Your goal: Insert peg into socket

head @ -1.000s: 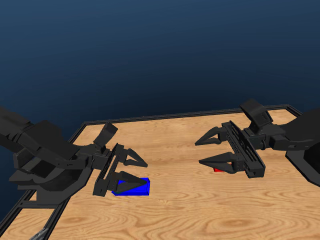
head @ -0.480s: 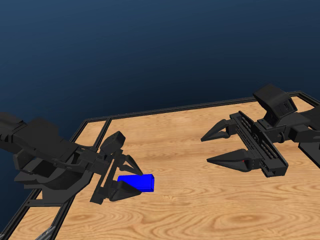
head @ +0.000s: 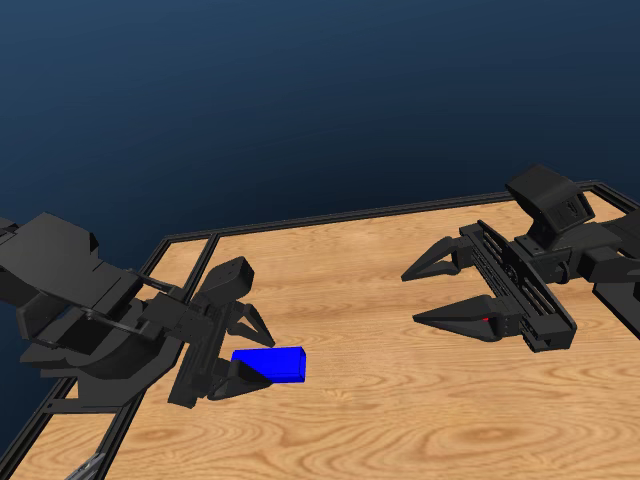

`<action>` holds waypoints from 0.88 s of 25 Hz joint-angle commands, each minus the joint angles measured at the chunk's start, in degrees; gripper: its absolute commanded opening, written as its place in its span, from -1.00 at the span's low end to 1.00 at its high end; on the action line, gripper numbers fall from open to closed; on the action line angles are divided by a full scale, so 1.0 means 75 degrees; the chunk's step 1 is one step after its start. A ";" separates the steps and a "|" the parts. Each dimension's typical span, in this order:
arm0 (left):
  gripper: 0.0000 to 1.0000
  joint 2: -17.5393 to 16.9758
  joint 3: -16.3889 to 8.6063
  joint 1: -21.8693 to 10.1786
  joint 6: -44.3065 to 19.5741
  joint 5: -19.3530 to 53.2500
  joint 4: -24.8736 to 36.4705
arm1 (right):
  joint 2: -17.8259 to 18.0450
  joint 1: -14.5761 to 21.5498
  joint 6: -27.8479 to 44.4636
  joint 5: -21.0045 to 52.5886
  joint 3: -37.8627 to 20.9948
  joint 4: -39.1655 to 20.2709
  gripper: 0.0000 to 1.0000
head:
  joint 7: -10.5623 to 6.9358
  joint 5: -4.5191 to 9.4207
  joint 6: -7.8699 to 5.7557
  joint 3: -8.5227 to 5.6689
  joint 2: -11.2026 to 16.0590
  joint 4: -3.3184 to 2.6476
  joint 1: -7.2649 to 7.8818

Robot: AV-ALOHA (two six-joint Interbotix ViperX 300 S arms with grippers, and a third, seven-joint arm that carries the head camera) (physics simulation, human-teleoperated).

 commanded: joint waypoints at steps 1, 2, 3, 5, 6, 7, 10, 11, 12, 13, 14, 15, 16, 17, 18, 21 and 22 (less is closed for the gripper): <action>1.00 -0.0060 -0.0224 -0.0029 -0.0836 0.0647 0.0612 | -0.0217 -0.0009 0.0014 -0.0206 -0.0039 0.0005 1.00 | -0.0075 -0.0092 -0.0035 -0.0154 0.0030 -0.0007 0.0004; 1.00 -0.0095 -0.0329 -0.0046 -0.1068 0.0678 0.0773 | -0.0232 -0.0010 0.0020 -0.0203 -0.0039 0.0006 1.00 | -0.0086 -0.0093 -0.0043 -0.0159 0.0036 -0.0009 0.0005; 1.00 0.0013 -0.0215 -0.0142 -0.1280 0.0829 0.1009 | -0.0231 -0.0010 0.0023 -0.0196 -0.0012 0.0012 1.00 | -0.0103 -0.0096 -0.0052 -0.0165 0.0048 -0.0010 0.0011; 1.00 0.0033 -0.0329 -0.0082 -0.1599 0.0758 0.1146 | -0.0283 -0.0016 0.0041 -0.0205 -0.0004 0.0021 1.00 | -0.0146 -0.0092 -0.0065 -0.0185 0.0079 -0.0013 0.0022; 1.00 0.0216 -0.0245 -0.0032 -0.1722 0.0808 0.1253 | -0.0282 -0.0028 0.0058 -0.0217 0.0000 0.0029 1.00 | -0.0158 -0.0091 -0.0071 -0.0188 0.0086 -0.0015 0.0023; 1.00 0.0134 -0.0270 -0.0153 -0.1759 0.0814 0.1321 | -0.0297 -0.0039 0.0071 -0.0154 0.0006 0.0033 1.00 | -0.0181 -0.0093 -0.0079 -0.0193 0.0099 -0.0017 0.0027; 1.00 0.0482 -0.0136 -0.0029 -0.1996 0.0487 0.1264 | -0.0302 -0.0079 0.0141 -0.0253 0.0095 0.0042 1.00 | -0.0227 -0.0078 -0.0092 -0.0210 0.0139 -0.0020 0.0035; 1.00 0.0618 -0.0073 0.0054 -0.2005 0.0205 0.1166 | -0.0287 -0.0098 0.0170 -0.0235 0.0079 0.0045 1.00 | -0.0240 -0.0075 -0.0096 -0.0215 0.0154 -0.0021 0.0036; 1.00 0.0450 -0.0143 -0.0119 -0.1975 0.0100 0.1063 | -0.0304 -0.0118 0.0208 -0.0231 0.0110 0.0045 1.00 | -0.0253 -0.0061 -0.0094 -0.0222 0.0169 -0.0020 0.0037; 1.00 0.0679 -0.0081 0.0004 -0.1969 0.0017 0.1036 | -0.0297 -0.0126 0.0223 -0.0234 0.0135 0.0044 1.00 | -0.0260 -0.0053 -0.0096 -0.0226 0.0176 -0.0021 0.0038; 1.00 0.0744 -0.0062 0.0030 -0.1946 0.0002 0.0920 | -0.0305 -0.0135 0.0243 -0.0244 0.0150 0.0039 1.00 | -0.0261 -0.0050 -0.0104 -0.0234 0.0189 -0.0022 0.0039; 1.00 0.0758 -0.0142 0.0009 -0.1881 -0.0320 0.0841 | -0.0261 -0.0167 0.0270 -0.0245 0.0178 0.0047 1.00 | -0.0263 -0.0043 -0.0106 -0.0244 0.0199 -0.0023 0.0039; 1.00 0.0960 -0.0117 0.0049 -0.1794 -0.0395 0.0767 | -0.0274 -0.0194 0.0309 -0.0252 0.0202 0.0033 1.00 | -0.0266 -0.0044 -0.0112 -0.0250 0.0208 -0.0024 0.0038; 1.00 0.1076 -0.0026 0.0046 -0.1704 -0.0642 0.0615 | -0.0265 -0.0217 0.0314 -0.0280 0.0226 0.0061 1.00 | -0.0274 -0.0040 -0.0113 -0.0256 0.0214 -0.0026 0.0035; 1.00 0.1151 -0.0064 0.0048 -0.1633 -0.0759 0.0534 | -0.0270 -0.0252 0.0324 -0.0292 0.0254 0.0088 1.00 | -0.0277 -0.0044 -0.0118 -0.0258 0.0217 -0.0027 0.0033; -1.00 0.1371 0.0003 -0.0042 -0.1239 -0.0981 0.0446 | -0.0314 -0.0382 0.0461 0.0072 0.0487 0.0252 1.00 | -0.0360 -0.0042 -0.0168 -0.0267 0.0222 -0.0048 0.0011; -1.00 0.1351 0.0027 0.0056 -0.1241 -0.0985 0.0320 | -0.0294 -0.0374 0.0473 0.0196 0.0569 0.0261 1.00 | -0.0402 -0.0048 -0.0198 -0.0269 0.0218 -0.0060 -0.0001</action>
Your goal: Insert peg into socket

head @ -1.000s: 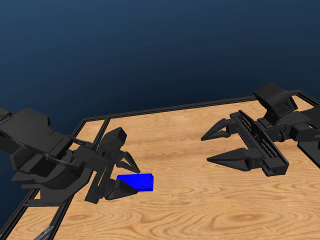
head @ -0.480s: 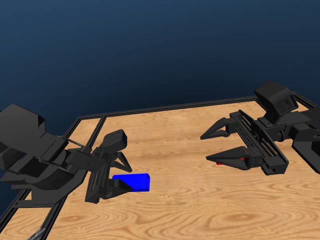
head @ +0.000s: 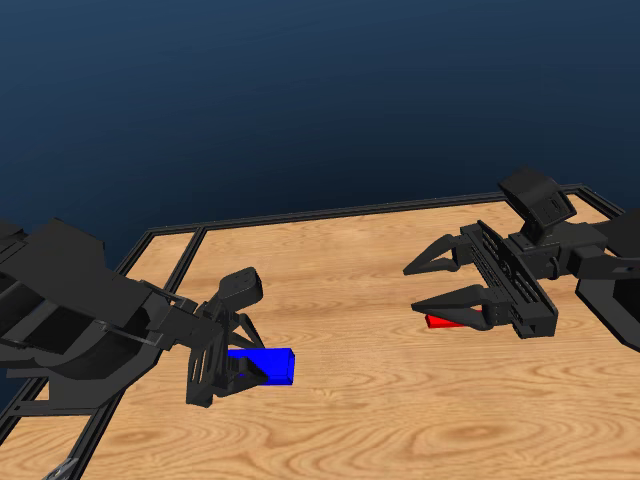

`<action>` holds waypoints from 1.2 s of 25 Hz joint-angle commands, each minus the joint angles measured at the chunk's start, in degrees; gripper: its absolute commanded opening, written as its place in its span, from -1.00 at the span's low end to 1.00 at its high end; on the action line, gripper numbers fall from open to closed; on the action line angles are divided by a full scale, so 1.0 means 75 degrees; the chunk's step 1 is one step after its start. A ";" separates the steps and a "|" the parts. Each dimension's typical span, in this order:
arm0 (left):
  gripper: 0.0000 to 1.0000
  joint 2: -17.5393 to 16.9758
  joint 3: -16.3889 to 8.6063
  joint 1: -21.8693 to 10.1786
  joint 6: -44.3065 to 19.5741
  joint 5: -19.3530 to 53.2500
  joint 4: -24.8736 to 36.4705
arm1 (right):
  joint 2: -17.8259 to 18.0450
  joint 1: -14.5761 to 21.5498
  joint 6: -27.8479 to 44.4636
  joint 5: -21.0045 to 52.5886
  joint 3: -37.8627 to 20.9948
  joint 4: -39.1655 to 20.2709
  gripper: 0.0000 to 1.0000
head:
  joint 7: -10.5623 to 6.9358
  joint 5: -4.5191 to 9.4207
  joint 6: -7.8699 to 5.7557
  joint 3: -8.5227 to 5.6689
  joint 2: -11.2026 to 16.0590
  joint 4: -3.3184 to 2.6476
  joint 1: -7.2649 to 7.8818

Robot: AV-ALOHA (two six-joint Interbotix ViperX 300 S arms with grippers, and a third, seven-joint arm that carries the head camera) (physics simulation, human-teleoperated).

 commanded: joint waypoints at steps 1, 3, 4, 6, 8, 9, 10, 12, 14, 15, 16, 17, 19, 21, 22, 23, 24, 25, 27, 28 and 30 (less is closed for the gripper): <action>-1.00 0.0057 -0.0012 -0.0112 0.0323 -0.0619 -0.0241 | -0.0189 -0.0073 0.0115 0.0206 0.0134 0.0056 1.00 | -0.0112 -0.0093 -0.0088 -0.0146 -0.0011 -0.0029 -0.0035; -1.00 0.0060 -0.0174 -0.0053 0.0518 -0.0708 -0.0317 | -0.0151 -0.0100 0.0170 0.0597 0.0324 0.0086 1.00 | -0.0230 -0.0115 -0.0162 -0.0147 -0.0027 -0.0061 -0.0072; -1.00 0.0012 -0.0104 -0.0048 0.0615 -0.0879 -0.0430 | -0.0130 -0.0152 0.0159 0.0795 0.0444 0.0111 1.00 | -0.0292 -0.0127 -0.0216 -0.0149 -0.0034 -0.0082 -0.0098; -1.00 -0.0005 -0.0091 -0.0059 0.0771 -0.0946 -0.0516 | -0.0135 -0.0173 0.0179 0.1123 0.0620 0.0124 1.00 | -0.0399 -0.0165 -0.0304 -0.0153 -0.0039 -0.0119 -0.0148; -1.00 0.0062 -0.0052 0.0008 0.0933 -0.0960 -0.0582 | -0.0176 -0.0223 0.0171 0.1390 0.0775 0.0156 1.00 | -0.0567 -0.0232 -0.0435 -0.0158 -0.0038 -0.0177 -0.0240; -1.00 0.0023 -0.0148 0.0010 0.1092 -0.1074 -0.0673 | -0.0165 -0.0217 0.0176 0.1515 0.0851 0.0146 1.00 | -0.0669 -0.0264 -0.0521 -0.0161 -0.0037 -0.0215 -0.0303; -1.00 0.0026 -0.0204 0.0020 0.1202 -0.1147 -0.0709 | -0.0177 -0.0266 0.0168 0.1679 0.0973 0.0147 1.00 | -0.0774 -0.0298 -0.0594 -0.0164 -0.0035 -0.0250 -0.0365; -1.00 0.0080 -0.0157 0.0030 0.1410 -0.1204 -0.0790 | -0.0082 -0.0300 0.0118 0.1907 0.1031 0.0130 1.00 | -0.0917 -0.0348 -0.0707 -0.0167 -0.0032 -0.0303 -0.0461; -1.00 -0.0010 -0.0385 -0.0008 0.1629 -0.1329 -0.0860 | 0.0059 -0.0383 0.0087 0.2115 0.1170 0.0121 1.00 | -0.1064 -0.0418 -0.0820 -0.0180 -0.0021 -0.0357 -0.0569; -1.00 0.0083 -0.0332 0.0019 0.1687 -0.1278 -0.0922 | 0.0070 -0.0406 0.0088 0.2195 0.1196 0.0096 1.00 | -0.1104 -0.0430 -0.0846 -0.0187 -0.0018 -0.0370 -0.0597; -1.00 0.0076 -0.0340 0.0005 0.1740 -0.1318 -0.0945 | 0.0099 -0.0526 0.0146 0.2141 0.1210 0.0165 1.00 | -0.1149 -0.0466 -0.0893 -0.0195 -0.0011 -0.0390 -0.0639; -1.00 0.0086 -0.0411 -0.0056 0.1778 -0.1291 -0.0947 | 0.0140 -0.0495 0.0100 0.2178 0.1207 0.0104 1.00 | -0.1183 -0.0479 -0.0923 -0.0206 -0.0005 -0.0405 -0.0671; -1.00 -0.0010 -0.0437 0.0024 0.1847 -0.1429 -0.1078 | 0.0350 -0.0483 0.0110 0.2227 0.1264 0.0088 1.00 | -0.1212 -0.0510 -0.0963 -0.0221 0.0007 -0.0421 -0.0710; -1.00 0.0040 -0.0292 0.0041 0.1950 -0.1490 -0.1190 | 0.0482 -0.0403 0.0133 0.2209 0.1283 0.0118 1.00 | -0.1220 -0.0506 -0.0981 -0.0228 0.0010 -0.0428 -0.0720; -1.00 -0.0058 -0.0259 0.0072 0.1999 -0.1625 -0.1274 | 0.0526 -0.0347 0.0092 0.2098 0.1224 0.0184 0.99 | -0.1216 -0.0503 -0.1000 -0.0231 0.0010 -0.0432 -0.0721; -1.00 -0.0078 -0.0254 0.0075 0.2044 -0.1623 -0.1315 | 0.0555 -0.0307 0.0066 0.2048 0.1211 0.0219 0.18 | -0.1208 -0.0504 -0.1010 -0.0231 0.0009 -0.0433 -0.0720; -1.00 -0.0147 -0.0165 0.0099 0.2077 -0.1717 -0.1373 | 0.0582 -0.0214 0.0026 0.1948 0.1244 0.0292 -1.00 | -0.1203 -0.0491 -0.1013 -0.0230 0.0002 -0.0432 -0.0711; -1.00 -0.0233 -0.0061 0.0147 0.2040 -0.1674 -0.1321 | 0.0602 -0.0143 -0.0087 0.1905 0.1240 0.0359 -1.00 | -0.1190 -0.0477 -0.1018 -0.0229 -0.0010 -0.0432 -0.0704; -1.00 -0.0342 -0.0006 0.0194 0.2240 -0.1857 -0.1508 | 0.0551 -0.0157 -0.0363 0.1699 0.1227 0.0633 -1.00 | -0.1187 -0.0471 -0.1024 -0.0221 -0.0038 -0.0430 -0.0692; -1.00 -0.0328 0.0074 0.0214 0.2205 -0.1735 -0.1444 | 0.0465 -0.0167 -0.0557 0.1600 0.1306 0.0772 -1.00 | -0.1173 -0.0467 -0.1024 -0.0212 -0.0063 -0.0427 -0.0678; -1.00 -0.0325 -0.0030 0.0191 0.2329 -0.1803 -0.1546 | 0.0299 -0.0119 -0.0703 0.1556 0.1209 0.0849 -1.00 | -0.1135 -0.0450 -0.1009 -0.0188 -0.0114 -0.0417 -0.0651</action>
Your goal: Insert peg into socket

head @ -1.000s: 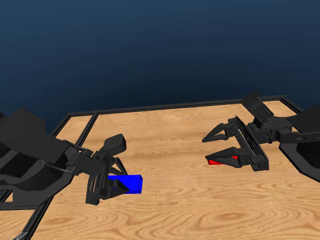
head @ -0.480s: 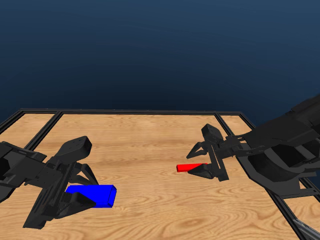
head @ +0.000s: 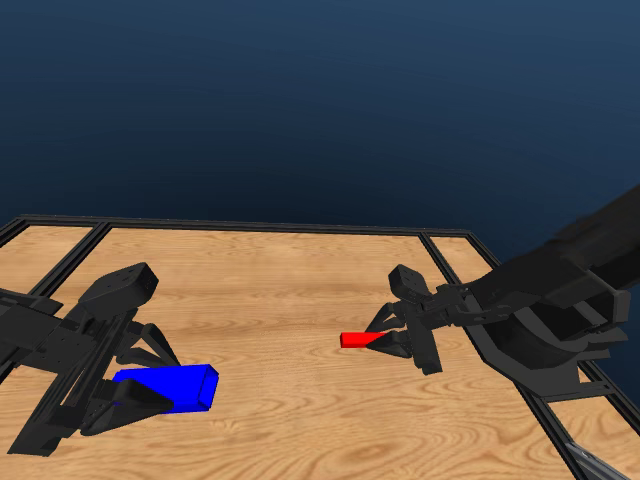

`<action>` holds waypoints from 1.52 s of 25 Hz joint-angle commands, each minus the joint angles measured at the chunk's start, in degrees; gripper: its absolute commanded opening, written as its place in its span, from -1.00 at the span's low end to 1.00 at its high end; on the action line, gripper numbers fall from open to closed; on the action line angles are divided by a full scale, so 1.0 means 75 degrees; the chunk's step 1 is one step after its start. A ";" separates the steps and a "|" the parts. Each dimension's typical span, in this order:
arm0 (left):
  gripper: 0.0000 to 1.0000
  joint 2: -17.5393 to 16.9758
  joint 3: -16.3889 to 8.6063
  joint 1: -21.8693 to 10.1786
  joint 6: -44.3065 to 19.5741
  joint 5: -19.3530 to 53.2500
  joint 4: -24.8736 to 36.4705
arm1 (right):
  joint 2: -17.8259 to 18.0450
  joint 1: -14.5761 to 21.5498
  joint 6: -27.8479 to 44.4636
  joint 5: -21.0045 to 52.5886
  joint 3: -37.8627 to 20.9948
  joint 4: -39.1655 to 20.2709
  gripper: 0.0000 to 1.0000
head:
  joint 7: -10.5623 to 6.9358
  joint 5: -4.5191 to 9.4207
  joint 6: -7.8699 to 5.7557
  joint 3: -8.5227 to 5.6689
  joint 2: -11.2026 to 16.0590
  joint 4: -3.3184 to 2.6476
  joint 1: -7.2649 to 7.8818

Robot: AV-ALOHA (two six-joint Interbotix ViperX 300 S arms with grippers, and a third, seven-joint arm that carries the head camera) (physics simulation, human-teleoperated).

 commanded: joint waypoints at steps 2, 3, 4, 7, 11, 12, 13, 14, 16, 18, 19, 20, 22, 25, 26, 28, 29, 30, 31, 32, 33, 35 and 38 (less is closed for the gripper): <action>-1.00 -0.0163 -0.0192 0.0010 0.0267 -0.0164 -0.0151 | -0.0592 0.0121 -0.0454 -0.0333 -0.0159 0.0270 -1.00 | 0.0077 -0.0049 0.0034 -0.0069 -0.0193 0.0025 0.0063; -1.00 -0.0163 -0.0268 -0.0050 0.0238 -0.0060 -0.0055 | -0.0747 0.0104 -0.0598 -0.0239 -0.0244 0.0353 -1.00 | 0.0102 -0.0042 0.0063 -0.0046 -0.0240 0.0037 0.0086; -1.00 -0.0166 -0.0514 -0.0048 0.0291 0.0089 -0.0026 | -0.0851 0.0079 -0.0669 -0.0051 -0.0537 0.0323 -1.00 | 0.0135 -0.0033 0.0084 -0.0020 -0.0289 0.0048 0.0110; -1.00 -0.0306 -0.0601 -0.0114 0.0321 0.0188 0.0047 | -0.1252 0.0099 -0.0522 0.0572 -0.0895 -0.0058 -1.00 | 0.0221 -0.0015 0.0145 0.0049 -0.0404 0.0081 0.0183; -1.00 -0.0766 -0.0852 -0.0145 0.0322 0.0481 0.0155 | -0.1272 0.0168 -0.0707 0.1047 -0.1660 -0.0122 -1.00 | 0.0321 -0.0002 0.0233 0.0126 -0.0503 0.0132 0.0309; -1.00 -0.0870 -0.0756 -0.0151 0.0246 0.0343 0.0179 | -0.1288 0.0231 -0.0672 0.1038 -0.1831 -0.0131 -1.00 | 0.0336 0.0003 0.0244 0.0136 -0.0513 0.0140 0.0331; -1.00 -0.0949 -0.0831 -0.0144 0.0260 0.0467 0.0259 | -0.1268 0.0280 -0.0655 0.1273 -0.2072 -0.0267 -1.00 | 0.0368 0.0019 0.0263 0.0148 -0.0527 0.0155 0.0377; -1.00 -0.0936 -0.0726 -0.0153 0.0193 0.0799 0.0416 | -0.1200 0.0313 -0.0581 0.1268 -0.2227 -0.0488 -1.00 | 0.0394 0.0022 0.0285 0.0158 -0.0537 0.0171 0.0419; -1.00 -0.1163 -0.0712 -0.0147 0.0351 0.0715 0.0548 | -0.1135 0.0384 -0.0405 0.1701 -0.2598 -0.0556 -1.00 | 0.0407 0.0032 0.0321 0.0168 -0.0549 0.0192 0.0478; -1.00 -0.1122 -0.0888 -0.0016 0.0270 0.0837 0.0580 | -0.0918 0.0420 -0.0262 0.1839 -0.2858 -0.0674 -1.00 | 0.0412 0.0039 0.0340 0.0179 -0.0556 0.0210 0.0537; -1.00 -0.1150 -0.0938 -0.0011 0.0238 0.0855 0.0610 | -0.0966 0.0456 -0.0309 0.1948 -0.3007 -0.0652 -1.00 | 0.0420 0.0048 0.0350 0.0181 -0.0557 0.0217 0.0556; -1.00 -0.1146 -0.0979 -0.0077 -0.0056 0.1118 0.0847 | -0.0759 0.0515 -0.0169 0.2071 -0.3123 -0.0802 -1.00 | 0.0443 0.0047 0.0365 0.0187 -0.0555 0.0228 0.0588; -1.00 -0.1171 -0.1052 -0.0042 -0.0031 0.1038 0.0878 | -0.0729 0.0602 0.0019 0.2255 -0.3577 -0.0985 -1.00 | 0.0477 0.0061 0.0392 0.0192 -0.0552 0.0248 0.0643; -1.00 -0.1141 -0.1185 -0.0028 -0.0088 0.1254 0.1012 | -0.0416 0.0692 0.0217 0.2674 -0.3861 -0.1309 -1.00 | 0.0504 0.0069 0.0424 0.0194 -0.0550 0.0270 0.0702; -1.00 -0.1127 -0.1198 -0.0029 -0.0103 0.1253 0.1028 | -0.0420 0.0731 0.0328 0.2580 -0.4010 -0.1366 -1.00 | 0.0511 0.0063 0.0430 0.0191 -0.0546 0.0275 0.0720; -1.00 -0.1043 -0.1173 -0.0085 -0.0114 0.1338 0.1165 | -0.0173 0.0754 0.0463 0.2738 -0.4221 -0.1495 -1.00 | 0.0513 0.0071 0.0437 0.0193 -0.0542 0.0285 0.0755; -1.00 -0.1011 -0.1366 0.0022 -0.0086 0.1199 0.1226 | -0.0217 0.0749 0.0431 0.2900 -0.4318 -0.1476 -1.00 | 0.0510 0.0074 0.0439 0.0195 -0.0542 0.0287 0.0763; -1.00 -0.1104 -0.1360 -0.0036 -0.0214 0.1468 0.1234 | -0.0034 0.0758 0.0559 0.2761 -0.4392 -0.1591 -1.00 | 0.0509 0.0082 0.0434 0.0197 -0.0543 0.0288 0.0773; -1.00 -0.0931 -0.1252 -0.0033 -0.0208 0.1449 0.1250 | -0.0012 0.0597 0.0656 0.2828 -0.4401 -0.1683 -1.00 | 0.0500 0.0084 0.0439 0.0198 -0.0542 0.0291 0.0786; -1.00 -0.0997 -0.1399 -0.0043 -0.0251 0.1371 0.1278 | 0.0073 0.0728 0.0638 0.2769 -0.4522 -0.1654 -1.00 | 0.0500 0.0087 0.0436 0.0196 -0.0542 0.0294 0.0800; -1.00 -0.0999 -0.1480 -0.0051 -0.0244 0.1290 0.1272 | 0.0104 0.0667 0.0618 0.2792 -0.4590 -0.1639 -1.00 | 0.0496 0.0081 0.0436 0.0196 -0.0540 0.0296 0.0811; -1.00 -0.0972 -0.1566 -0.0065 -0.0210 0.1657 0.1293 | 0.0249 0.0664 0.0833 0.2920 -0.4686 -0.1841 -1.00 | 0.0489 0.0081 0.0427 0.0194 -0.0537 0.0296 0.0823; -1.00 -0.0841 -0.1600 -0.0045 -0.0205 0.1201 0.1253 | 0.0459 0.0598 0.1126 0.2972 -0.4817 -0.2022 -1.00 | 0.0488 0.0073 0.0420 0.0188 -0.0521 0.0299 0.0844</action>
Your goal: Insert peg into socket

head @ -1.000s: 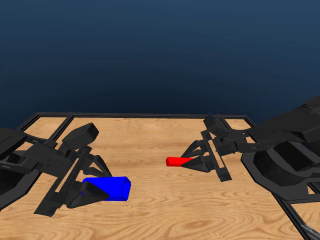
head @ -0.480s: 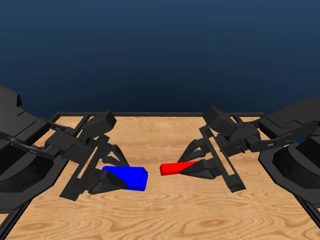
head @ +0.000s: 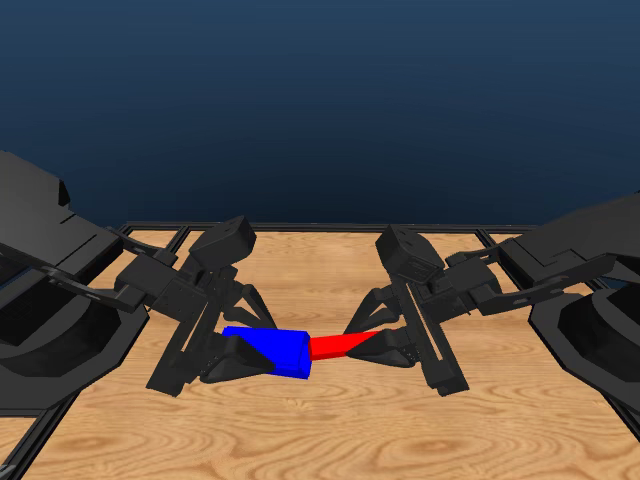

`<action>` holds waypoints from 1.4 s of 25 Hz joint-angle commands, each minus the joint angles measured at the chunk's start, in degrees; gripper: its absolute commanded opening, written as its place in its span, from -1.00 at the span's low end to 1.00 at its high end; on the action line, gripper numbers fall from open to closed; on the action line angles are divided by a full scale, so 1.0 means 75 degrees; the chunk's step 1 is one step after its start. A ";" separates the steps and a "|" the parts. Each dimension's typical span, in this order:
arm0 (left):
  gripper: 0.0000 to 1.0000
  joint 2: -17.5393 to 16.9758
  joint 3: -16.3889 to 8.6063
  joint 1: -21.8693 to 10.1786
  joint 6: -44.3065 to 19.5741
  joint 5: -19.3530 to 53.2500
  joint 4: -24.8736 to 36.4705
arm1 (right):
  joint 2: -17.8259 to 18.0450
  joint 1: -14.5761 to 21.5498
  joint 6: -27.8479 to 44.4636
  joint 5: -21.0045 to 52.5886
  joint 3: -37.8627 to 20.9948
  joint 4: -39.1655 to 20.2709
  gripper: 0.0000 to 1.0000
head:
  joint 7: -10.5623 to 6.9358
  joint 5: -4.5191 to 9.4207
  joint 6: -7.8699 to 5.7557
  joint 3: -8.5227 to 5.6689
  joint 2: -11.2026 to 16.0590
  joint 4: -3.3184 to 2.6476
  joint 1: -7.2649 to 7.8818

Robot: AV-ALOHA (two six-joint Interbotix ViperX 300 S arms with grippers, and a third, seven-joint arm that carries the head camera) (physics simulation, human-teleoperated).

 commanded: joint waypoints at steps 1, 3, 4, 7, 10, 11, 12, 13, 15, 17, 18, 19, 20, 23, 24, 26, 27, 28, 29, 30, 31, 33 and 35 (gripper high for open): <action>-1.00 0.0069 -0.0237 0.0046 0.0034 -0.0299 0.0004 | 0.0087 -0.0046 0.0197 -0.0136 -0.0341 -0.0089 -1.00 | 0.0003 -0.0084 -0.0007 -0.0075 -0.0075 0.0006 0.0033; -1.00 0.0008 -0.0239 0.0072 0.0115 -0.0304 0.0037 | 0.0291 -0.0029 0.0256 -0.0104 -0.0496 -0.0151 -1.00 | 0.0010 -0.0100 -0.0018 -0.0086 -0.0057 0.0005 0.0040; -1.00 0.0141 -0.0295 0.0055 0.0153 -0.0392 -0.0027 | 0.0308 -0.0015 0.0234 -0.0097 -0.0557 -0.0166 -1.00 | -0.0001 -0.0102 -0.0018 -0.0090 -0.0053 0.0005 0.0041; -1.00 0.0094 -0.0344 0.0033 0.0198 -0.0380 -0.0018 | 0.0419 -0.0063 0.0408 -0.0006 -0.0530 -0.0267 -1.00 | -0.0011 -0.0102 -0.0027 -0.0098 -0.0037 0.0007 0.0063; -1.00 0.0194 -0.0301 0.0069 0.0210 -0.0352 -0.0069 | 0.0473 -0.0020 0.0430 0.0029 -0.0660 -0.0291 -1.00 | 0.0000 -0.0066 -0.0039 -0.0105 -0.0028 0.0009 0.0082; -1.00 0.0291 -0.0330 0.0090 0.0134 -0.0453 -0.0083 | 0.0614 -0.0014 0.0594 -0.0011 -0.0798 -0.0358 -1.00 | 0.0001 -0.0067 -0.0046 -0.0106 -0.0025 0.0008 0.0082; -1.00 0.0285 -0.0291 0.0019 0.0212 -0.0490 -0.0059 | 0.0600 -0.0004 0.0509 0.0149 -0.0864 -0.0352 -1.00 | 0.0001 -0.0063 -0.0050 -0.0106 -0.0025 0.0006 0.0079; -1.00 0.0500 -0.0351 0.0062 0.0147 -0.0345 -0.0073 | 0.0676 0.0028 0.0650 0.0358 -0.1087 -0.0487 -1.00 | 0.0002 -0.0064 -0.0056 -0.0107 -0.0025 0.0004 0.0073; -1.00 0.0749 -0.0447 0.0054 0.0112 -0.0310 -0.0081 | 0.0944 0.0115 0.0856 0.0799 -0.1620 -0.0647 -1.00 | 0.0013 -0.0070 -0.0063 -0.0108 -0.0030 -0.0002 0.0052; -1.00 0.0788 -0.0630 0.0009 0.0112 -0.0348 -0.0130 | 0.1271 0.0220 0.1200 0.1396 -0.2123 -0.1041 -1.00 | 0.0015 -0.0081 -0.0061 -0.0107 -0.0036 -0.0006 0.0033; -1.00 0.0897 -0.0610 0.0033 0.0071 -0.0326 -0.0134 | 0.1440 0.0280 0.1233 0.1392 -0.2393 -0.1074 -1.00 | 0.0022 -0.0081 -0.0058 -0.0110 -0.0036 -0.0008 0.0020; -1.00 0.0834 -0.0707 0.0045 0.0152 -0.0344 -0.0175 | 0.1649 0.0326 0.1370 0.1671 -0.2617 -0.1232 -1.00 | 0.0018 -0.0094 -0.0053 -0.0111 -0.0038 -0.0010 0.0006; -1.00 0.0925 -0.0783 0.0011 0.0158 -0.0145 -0.0139 | 0.1768 0.0364 0.1299 0.1692 -0.2908 -0.1230 -1.00 | 0.0012 -0.0099 -0.0049 -0.0114 -0.0039 -0.0012 -0.0005; -1.00 0.0809 -0.0745 -0.0022 0.0004 -0.0184 -0.0063 | 0.1939 0.0508 0.1937 0.2571 -0.3275 -0.1739 0.88 | 0.0017 -0.0106 -0.0034 -0.0114 -0.0053 -0.0006 0.0010; -1.00 0.0784 -0.0746 0.0013 -0.0079 0.0067 -0.0062 | 0.1917 0.0477 0.1881 0.2498 -0.3134 -0.1646 1.00 | 0.0012 -0.0109 -0.0039 -0.0115 -0.0063 -0.0005 0.0017; -1.00 0.0801 -0.0695 0.0000 -0.0176 -0.0049 0.0058 | 0.1812 0.0527 0.2378 0.2953 -0.3072 -0.1934 1.00 | 0.0006 -0.0131 -0.0045 -0.0122 -0.0069 -0.0005 0.0025; -1.00 0.0754 -0.0733 -0.0064 -0.0182 -0.0007 0.0074 | 0.1715 0.0521 0.2488 0.2987 -0.2937 -0.1947 1.00 | 0.0008 -0.0135 -0.0049 -0.0125 -0.0076 -0.0004 0.0033; -1.00 0.0895 -0.0819 -0.0028 -0.0094 0.0112 0.0067 | 0.1604 0.0539 0.2664 0.3173 -0.2857 -0.2029 1.00 | 0.0001 -0.0142 -0.0053 -0.0124 -0.0085 -0.0004 0.0038; -1.00 0.0743 -0.0746 -0.0051 -0.0176 -0.0111 0.0052 | 0.1507 0.0546 0.2796 0.3220 -0.2672 -0.2039 1.00 | 0.0002 -0.0151 -0.0060 -0.0126 -0.0087 -0.0005 0.0041; -1.00 0.0830 -0.0629 -0.0070 -0.0170 -0.0079 0.0067 | 0.1408 0.0548 0.2910 0.3315 -0.2503 -0.2081 1.00 | 0.0009 -0.0148 -0.0060 -0.0129 -0.0090 -0.0003 0.0047; -1.00 0.0753 -0.0649 -0.0057 -0.0234 -0.0273 0.0110 | 0.1310 0.0556 0.2952 0.3348 -0.2417 -0.2081 1.00 | 0.0013 -0.0149 -0.0058 -0.0130 -0.0091 -0.0002 0.0050; -1.00 0.0753 -0.0682 -0.0034 -0.0292 -0.0069 0.0143 | 0.1057 0.0603 0.3329 0.3457 -0.2032 -0.2200 1.00 | 0.0031 -0.0154 -0.0054 -0.0135 -0.0095 0.0001 0.0055; -1.00 0.0658 -0.0565 0.0052 -0.0382 -0.0089 0.0188 | 0.0796 0.0679 0.3548 0.3425 -0.1612 -0.2129 1.00 | 0.0047 -0.0150 -0.0058 -0.0144 -0.0098 0.0000 0.0049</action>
